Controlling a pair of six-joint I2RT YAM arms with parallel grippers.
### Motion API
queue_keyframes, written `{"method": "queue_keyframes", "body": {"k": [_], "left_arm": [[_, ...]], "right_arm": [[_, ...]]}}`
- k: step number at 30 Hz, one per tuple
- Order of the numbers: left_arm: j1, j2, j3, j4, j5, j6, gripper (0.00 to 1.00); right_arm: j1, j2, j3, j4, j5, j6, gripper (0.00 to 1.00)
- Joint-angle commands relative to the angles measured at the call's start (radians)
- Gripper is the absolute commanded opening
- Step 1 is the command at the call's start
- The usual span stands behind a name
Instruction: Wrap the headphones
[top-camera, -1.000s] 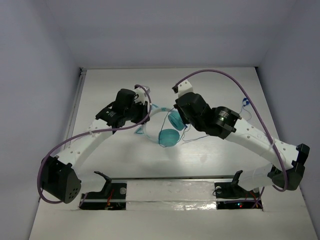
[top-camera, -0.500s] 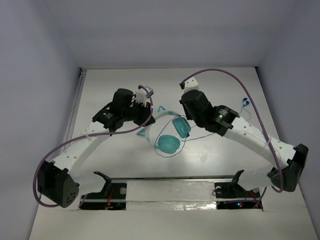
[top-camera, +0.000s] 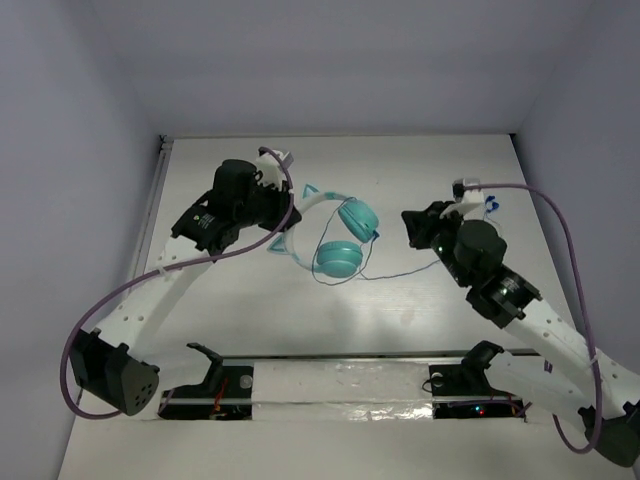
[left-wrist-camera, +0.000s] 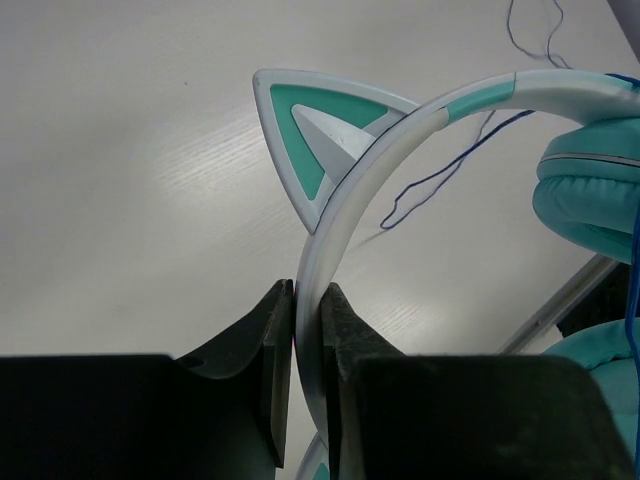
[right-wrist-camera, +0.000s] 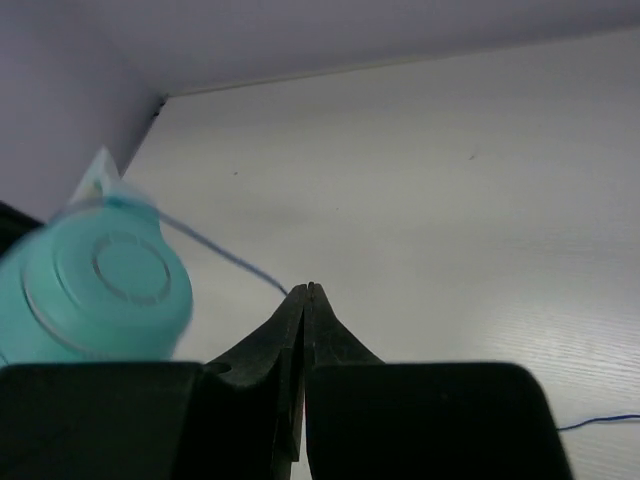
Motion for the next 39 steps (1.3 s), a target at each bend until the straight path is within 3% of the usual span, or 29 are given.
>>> {"method": "queue_keyframes", "body": {"k": [1,5,9,13,14,17,23,25,28,39], "left_arm": [[0.025,-0.009,0.119,0.019,-0.024,-0.053,0.00],[0.048,0.026,0.248,-0.015,-0.021,-0.063,0.00],[0.067,0.067,0.358,-0.061,-0.016,-0.058,0.00],[0.076,0.097,0.418,-0.100,-0.012,-0.055,0.00],[0.076,0.098,0.424,-0.104,-0.010,-0.057,0.00],[0.076,0.104,0.435,-0.108,-0.013,-0.061,0.00],[0.076,0.130,0.495,-0.134,-0.008,-0.063,0.00],[0.076,0.141,0.530,-0.153,-0.005,-0.064,0.00],[0.076,0.144,0.565,-0.183,-0.022,-0.063,0.00],[0.085,0.144,0.619,-0.243,-0.038,-0.054,0.00]], "right_arm": [[0.007,-0.042,-0.177,0.308,-0.158,0.086,0.05],[0.007,0.026,-0.283,0.475,-0.302,0.095,0.29],[0.007,0.128,-0.312,0.581,-0.342,0.086,0.41],[0.007,0.194,-0.370,0.716,-0.322,0.089,0.67],[0.007,0.209,-0.361,0.709,-0.298,0.066,0.69],[0.007,0.267,-0.329,0.672,-0.195,0.023,0.72],[0.007,0.439,-0.256,0.608,-0.207,-0.002,0.75],[0.007,0.517,-0.206,0.595,-0.143,0.011,0.75],[0.007,0.537,-0.211,0.653,-0.008,0.005,0.75],[0.007,0.588,-0.195,0.718,0.043,-0.075,0.72]]}}
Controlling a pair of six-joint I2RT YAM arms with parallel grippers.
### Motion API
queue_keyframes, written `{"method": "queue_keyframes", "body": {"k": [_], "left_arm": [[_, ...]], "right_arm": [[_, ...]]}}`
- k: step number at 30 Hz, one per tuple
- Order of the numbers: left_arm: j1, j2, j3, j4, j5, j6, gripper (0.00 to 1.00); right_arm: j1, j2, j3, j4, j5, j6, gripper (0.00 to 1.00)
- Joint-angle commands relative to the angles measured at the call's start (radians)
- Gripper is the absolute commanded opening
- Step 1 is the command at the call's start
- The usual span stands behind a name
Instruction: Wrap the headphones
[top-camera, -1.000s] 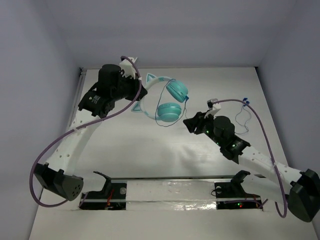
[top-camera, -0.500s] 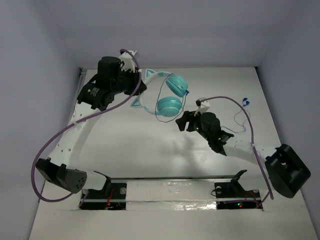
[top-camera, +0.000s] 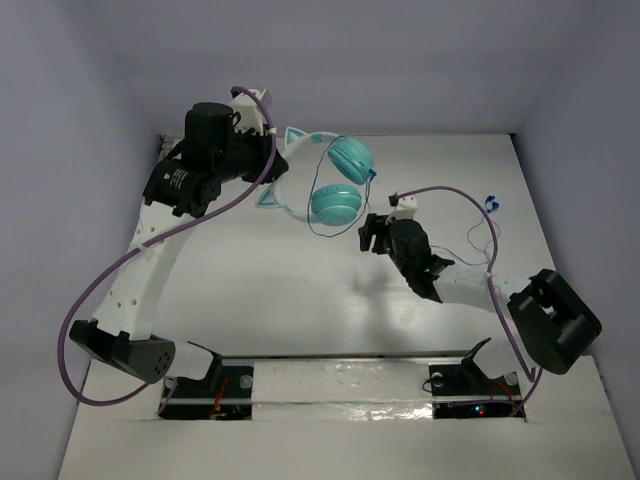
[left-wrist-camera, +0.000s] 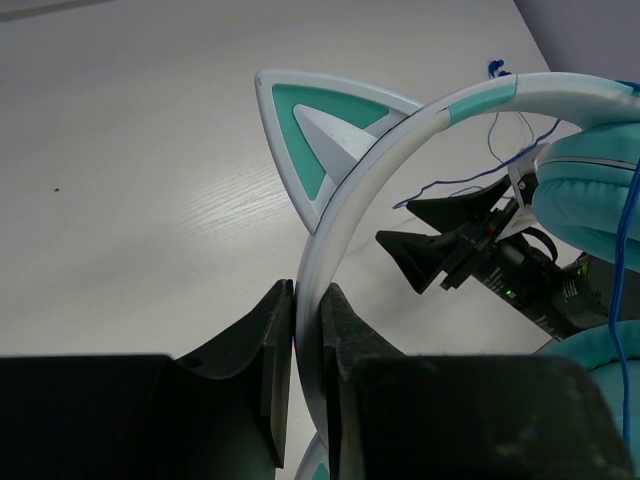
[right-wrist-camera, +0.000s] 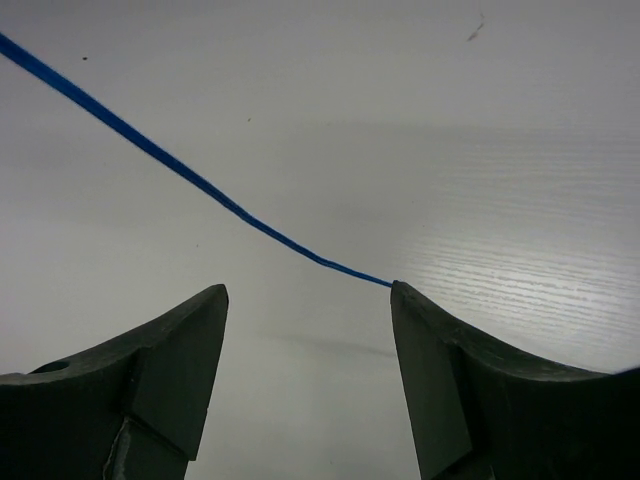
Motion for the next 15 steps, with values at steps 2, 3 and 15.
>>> {"method": "queue_keyframes", "body": {"k": [2,3,15], "left_arm": [[0.005,-0.024,0.078,0.020,0.016,-0.023,0.00],[0.005,-0.021,0.087,0.015,0.019,-0.024,0.00],[0.014,0.002,0.199,-0.045,0.010,-0.012,0.00]], "right_arm": [[-0.006,0.029,0.047,0.083,0.052,-0.051,0.72],[-0.007,0.041,0.071,0.074,0.057,-0.065,0.71],[-0.028,0.124,0.122,0.037,-0.114,-0.051,0.44]]}}
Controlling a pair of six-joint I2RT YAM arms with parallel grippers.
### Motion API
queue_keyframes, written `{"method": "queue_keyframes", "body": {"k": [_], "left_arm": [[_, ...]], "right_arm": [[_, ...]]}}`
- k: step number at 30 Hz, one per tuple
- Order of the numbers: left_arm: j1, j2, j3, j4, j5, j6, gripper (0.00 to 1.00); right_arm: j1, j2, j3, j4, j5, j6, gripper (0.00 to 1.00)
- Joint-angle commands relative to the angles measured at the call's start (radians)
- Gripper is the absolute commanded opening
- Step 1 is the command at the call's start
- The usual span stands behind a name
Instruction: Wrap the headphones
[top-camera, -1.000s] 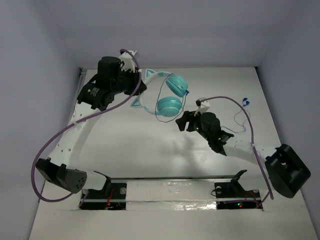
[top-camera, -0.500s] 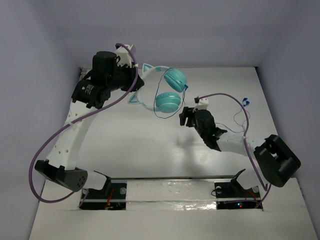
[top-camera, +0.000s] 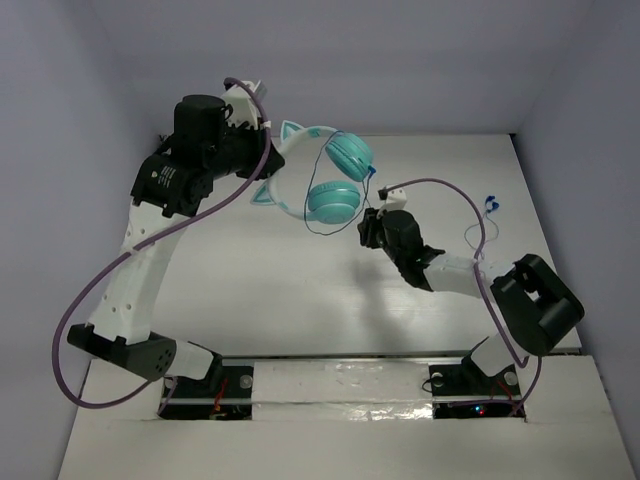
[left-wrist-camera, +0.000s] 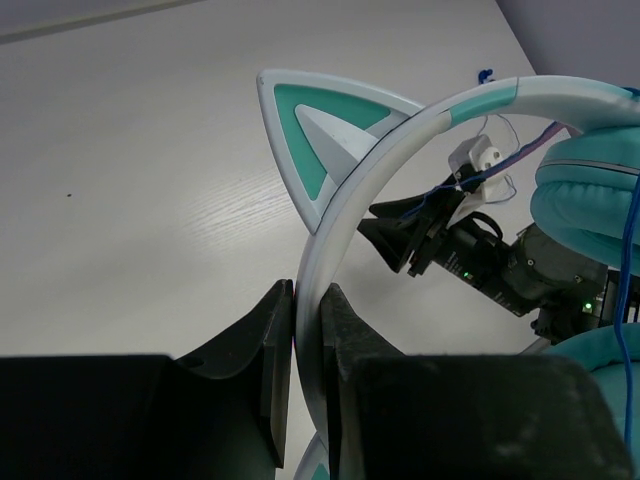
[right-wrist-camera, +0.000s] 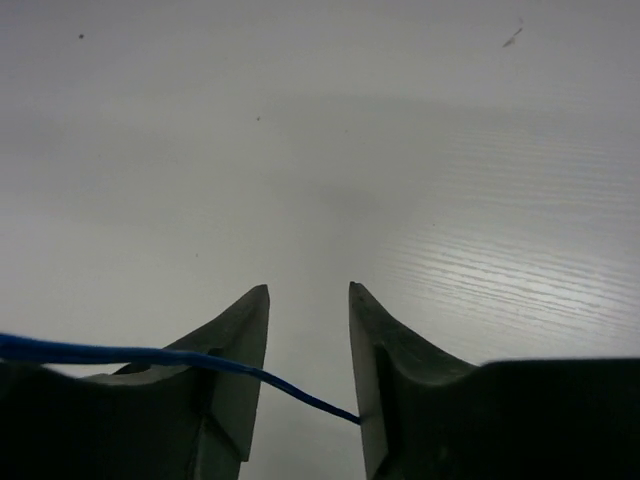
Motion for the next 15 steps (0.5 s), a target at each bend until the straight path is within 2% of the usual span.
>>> {"method": "queue_keyframes", "body": {"k": [1,3,4,6,7,8,10,15], "left_arm": [[0.014,-0.007,0.106,0.039,0.015,-0.019,0.00],[0.023,0.004,0.130,0.039,0.024,-0.022,0.00],[0.023,0.010,0.138,0.047,0.044,-0.029,0.00],[0.035,0.015,0.129,0.068,0.076,-0.042,0.00],[0.035,0.016,0.109,0.094,0.093,-0.051,0.00],[0.044,0.018,0.095,0.110,0.125,-0.063,0.00],[0.054,0.018,0.057,0.151,0.154,-0.075,0.00],[0.084,0.016,0.011,0.220,0.251,-0.126,0.00]], "right_arm": [[-0.002,0.008,0.032,0.036,-0.063,0.019,0.40],[-0.002,-0.010,0.000,0.069,-0.105,0.049,0.32],[-0.002,-0.013,-0.011,0.079,-0.122,0.059,0.23],[-0.002,-0.012,-0.020,0.088,-0.175,0.079,0.17],[-0.002,0.001,-0.018,0.088,-0.191,0.082,0.09],[-0.002,0.007,-0.017,0.088,-0.206,0.088,0.05],[-0.002,0.011,-0.014,0.088,-0.240,0.096,0.02],[-0.002,-0.033,-0.044,0.117,-0.281,0.128,0.00]]}}
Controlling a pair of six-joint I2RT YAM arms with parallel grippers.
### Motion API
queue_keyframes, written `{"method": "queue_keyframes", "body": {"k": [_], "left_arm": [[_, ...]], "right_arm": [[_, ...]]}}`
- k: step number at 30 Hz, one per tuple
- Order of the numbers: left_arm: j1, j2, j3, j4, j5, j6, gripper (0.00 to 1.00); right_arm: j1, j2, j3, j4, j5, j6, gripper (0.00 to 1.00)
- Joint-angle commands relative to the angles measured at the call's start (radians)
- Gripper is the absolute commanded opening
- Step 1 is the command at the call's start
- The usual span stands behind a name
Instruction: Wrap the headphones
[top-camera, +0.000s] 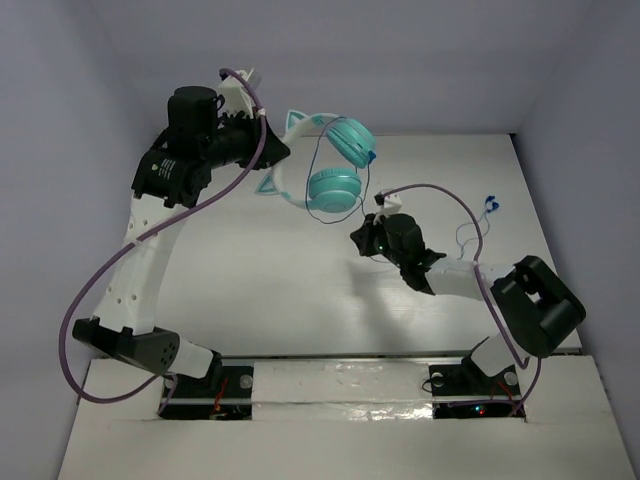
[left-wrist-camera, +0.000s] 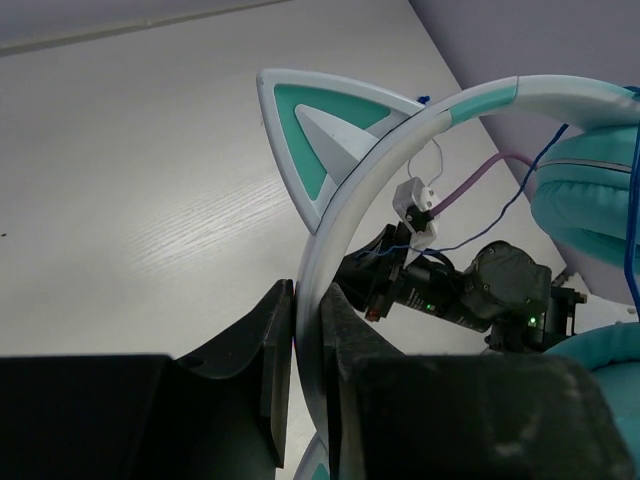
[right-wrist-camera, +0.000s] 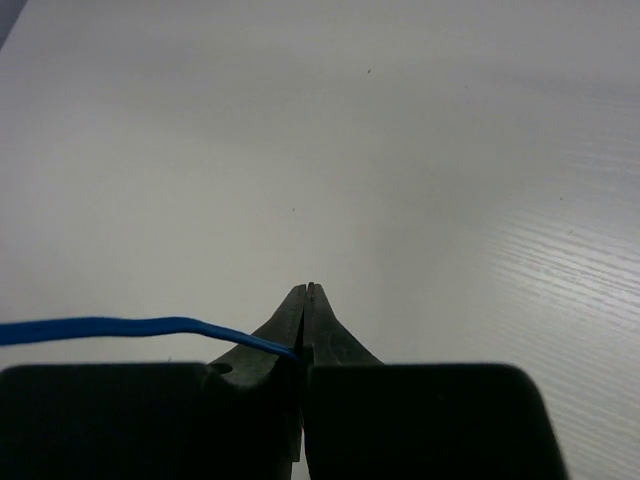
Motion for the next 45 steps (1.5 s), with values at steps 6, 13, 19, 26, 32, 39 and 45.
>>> {"method": "queue_keyframes", "body": {"k": [6,13,19,26,32,39,45], "left_arm": [[0.065,-0.020,-0.046,0.251,0.157,-0.153,0.00],[0.139,-0.014,-0.150,0.405,0.134,-0.268,0.00],[0.148,-0.011,-0.210,0.469,0.036,-0.320,0.00],[0.148,-0.011,-0.298,0.554,-0.037,-0.371,0.00],[0.148,-0.012,-0.371,0.578,-0.213,-0.360,0.00],[0.136,-0.028,-0.526,0.647,-0.390,-0.363,0.00],[0.070,-0.021,-0.599,0.669,-0.481,-0.357,0.00]], "right_arm": [[0.042,-0.061,-0.010,0.069,-0.131,0.055,0.00],[0.123,-0.068,0.014,0.000,-0.109,0.079,0.00],[0.204,-0.098,0.032,-0.094,-0.047,0.090,0.00],[0.259,-0.140,0.042,-0.172,-0.018,0.108,0.00],[0.334,-0.160,0.072,-0.270,0.058,0.113,0.00],[0.366,-0.218,0.112,-0.329,0.065,0.118,0.00],[0.366,-0.271,0.105,-0.260,-0.031,0.125,0.07]]}}
